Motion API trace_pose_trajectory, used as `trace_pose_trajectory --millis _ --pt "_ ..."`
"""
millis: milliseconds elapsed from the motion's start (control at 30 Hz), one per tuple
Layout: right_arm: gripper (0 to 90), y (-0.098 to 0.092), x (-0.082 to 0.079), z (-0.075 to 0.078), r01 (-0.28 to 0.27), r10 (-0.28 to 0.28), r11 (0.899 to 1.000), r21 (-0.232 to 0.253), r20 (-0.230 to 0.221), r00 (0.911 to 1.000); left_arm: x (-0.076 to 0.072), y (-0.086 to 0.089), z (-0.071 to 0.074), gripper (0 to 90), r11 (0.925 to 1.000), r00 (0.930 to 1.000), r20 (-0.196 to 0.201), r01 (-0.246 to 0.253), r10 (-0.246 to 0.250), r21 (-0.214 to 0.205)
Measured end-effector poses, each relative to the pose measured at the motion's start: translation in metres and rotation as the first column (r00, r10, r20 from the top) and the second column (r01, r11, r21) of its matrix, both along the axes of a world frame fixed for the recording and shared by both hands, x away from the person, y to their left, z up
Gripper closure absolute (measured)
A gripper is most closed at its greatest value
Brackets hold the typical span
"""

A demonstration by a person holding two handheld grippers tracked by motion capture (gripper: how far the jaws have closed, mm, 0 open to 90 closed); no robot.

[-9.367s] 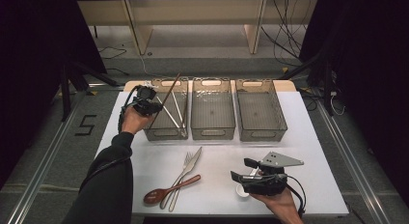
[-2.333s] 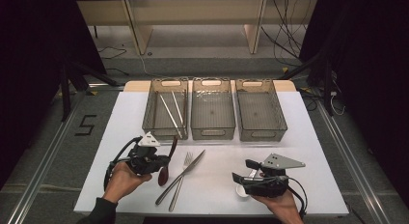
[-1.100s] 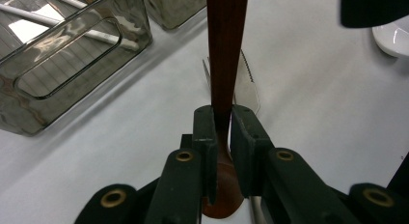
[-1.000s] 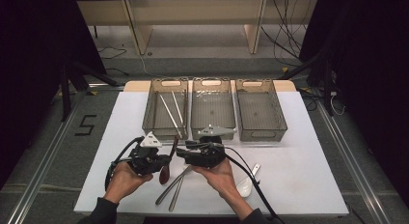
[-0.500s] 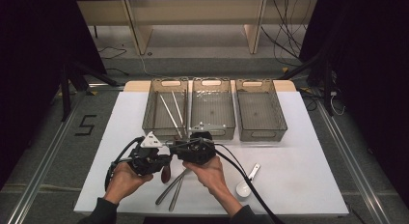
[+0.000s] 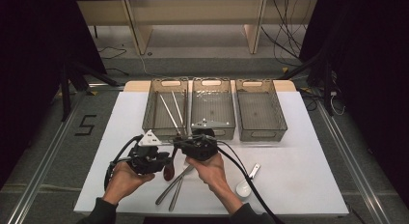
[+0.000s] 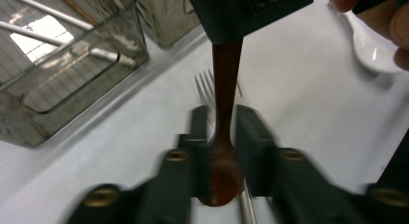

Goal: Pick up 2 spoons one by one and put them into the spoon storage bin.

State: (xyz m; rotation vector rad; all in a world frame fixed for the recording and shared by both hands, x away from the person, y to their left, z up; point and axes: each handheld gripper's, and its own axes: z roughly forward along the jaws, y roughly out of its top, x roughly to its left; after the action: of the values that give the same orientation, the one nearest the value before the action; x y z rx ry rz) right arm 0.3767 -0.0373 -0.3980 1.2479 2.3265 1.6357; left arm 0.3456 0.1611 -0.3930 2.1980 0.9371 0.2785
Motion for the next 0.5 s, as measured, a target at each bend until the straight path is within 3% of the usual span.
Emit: trace_pose_trajectory --millis 100,300,500 --pt "84.6 -0.006 0.002 0.011 0.01 -0.01 1.0 -0.002 0.041 0.9991 -0.002 0.001 0.006 55.9 0.9999 1.0 -0.002 0.006 -0.006 -0.013" --pt "84.7 -0.025 0.012 0.031 0.049 -0.05 0.999 0.013 0.071 0.9962 -0.004 0.004 0.011 36.1 0.9989 0.9994 0.026 -0.023 0.024 -0.041" --pt "84.6 -0.046 0.021 0.045 0.086 -0.089 0.995 0.042 0.086 0.9923 -0.003 0.008 0.004 29.0 0.998 0.9996 0.008 -0.028 0.028 -0.056"
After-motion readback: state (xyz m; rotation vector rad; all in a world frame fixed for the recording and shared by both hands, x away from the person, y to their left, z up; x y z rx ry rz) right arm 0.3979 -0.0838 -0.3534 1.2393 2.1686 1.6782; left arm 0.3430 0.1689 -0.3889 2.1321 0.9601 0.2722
